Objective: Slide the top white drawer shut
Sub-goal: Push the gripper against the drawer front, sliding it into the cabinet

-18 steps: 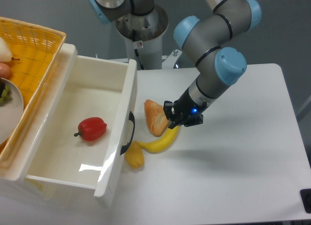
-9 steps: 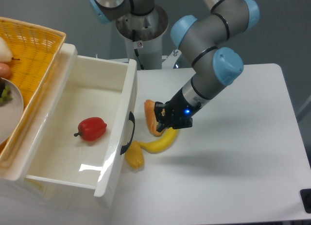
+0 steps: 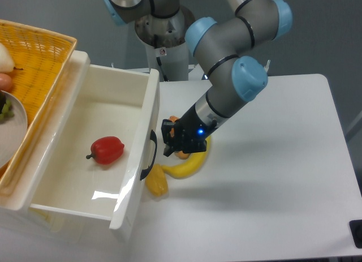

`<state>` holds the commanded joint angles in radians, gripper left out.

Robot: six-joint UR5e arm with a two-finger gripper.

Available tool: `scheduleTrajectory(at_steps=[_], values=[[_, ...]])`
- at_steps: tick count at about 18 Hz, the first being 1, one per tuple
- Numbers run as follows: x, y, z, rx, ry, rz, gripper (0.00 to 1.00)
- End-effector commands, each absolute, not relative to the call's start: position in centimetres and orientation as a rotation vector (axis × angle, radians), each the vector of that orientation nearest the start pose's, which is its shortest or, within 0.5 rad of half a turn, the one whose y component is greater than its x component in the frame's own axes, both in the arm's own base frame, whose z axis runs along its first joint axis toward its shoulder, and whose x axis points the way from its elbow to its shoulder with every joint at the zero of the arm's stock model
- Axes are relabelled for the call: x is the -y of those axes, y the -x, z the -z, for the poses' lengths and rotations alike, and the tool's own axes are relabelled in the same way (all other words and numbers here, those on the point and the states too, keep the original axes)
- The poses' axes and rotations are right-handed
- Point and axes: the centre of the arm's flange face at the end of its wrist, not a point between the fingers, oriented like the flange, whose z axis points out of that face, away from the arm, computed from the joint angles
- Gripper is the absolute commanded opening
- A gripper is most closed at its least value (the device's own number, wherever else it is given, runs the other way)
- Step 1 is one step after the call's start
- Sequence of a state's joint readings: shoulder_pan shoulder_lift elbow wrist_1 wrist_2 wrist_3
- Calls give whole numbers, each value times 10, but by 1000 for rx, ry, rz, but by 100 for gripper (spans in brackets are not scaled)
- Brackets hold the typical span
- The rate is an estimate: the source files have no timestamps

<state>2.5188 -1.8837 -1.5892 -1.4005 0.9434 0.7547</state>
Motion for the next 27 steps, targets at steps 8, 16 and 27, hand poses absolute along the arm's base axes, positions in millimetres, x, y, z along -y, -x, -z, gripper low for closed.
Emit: scheduleTrajectory(at_steps=[8, 16, 27], values=[[-504, 358, -344, 309, 2657, 742, 11], [-513, 344, -344, 287, 2662, 757, 11], [-521, 326, -351, 265, 2670, 762, 11]])
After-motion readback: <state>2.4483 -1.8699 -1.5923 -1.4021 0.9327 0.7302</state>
